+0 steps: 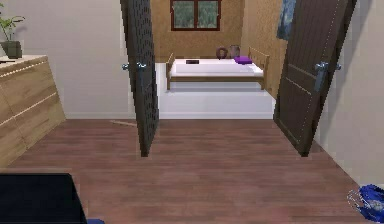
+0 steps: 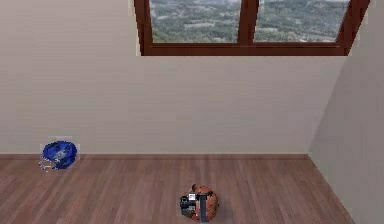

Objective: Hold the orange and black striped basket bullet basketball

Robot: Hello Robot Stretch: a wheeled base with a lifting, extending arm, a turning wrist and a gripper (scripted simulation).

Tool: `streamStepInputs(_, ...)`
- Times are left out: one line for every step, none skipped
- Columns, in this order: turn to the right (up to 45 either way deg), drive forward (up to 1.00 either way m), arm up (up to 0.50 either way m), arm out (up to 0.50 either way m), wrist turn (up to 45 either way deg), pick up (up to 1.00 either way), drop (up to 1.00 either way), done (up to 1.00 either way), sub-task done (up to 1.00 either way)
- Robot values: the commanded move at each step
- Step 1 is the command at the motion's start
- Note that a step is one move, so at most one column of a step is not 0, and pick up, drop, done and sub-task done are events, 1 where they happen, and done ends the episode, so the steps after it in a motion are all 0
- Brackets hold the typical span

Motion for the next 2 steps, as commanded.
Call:
streamStepInputs(0.0,0.0,-0.3,0.0,0.0,0.0,0.0,0.0,0.0)
streamStepInputs(0.0,0.0,0.0,0.0,0.0,1.0,0.0,0.0,0.0)
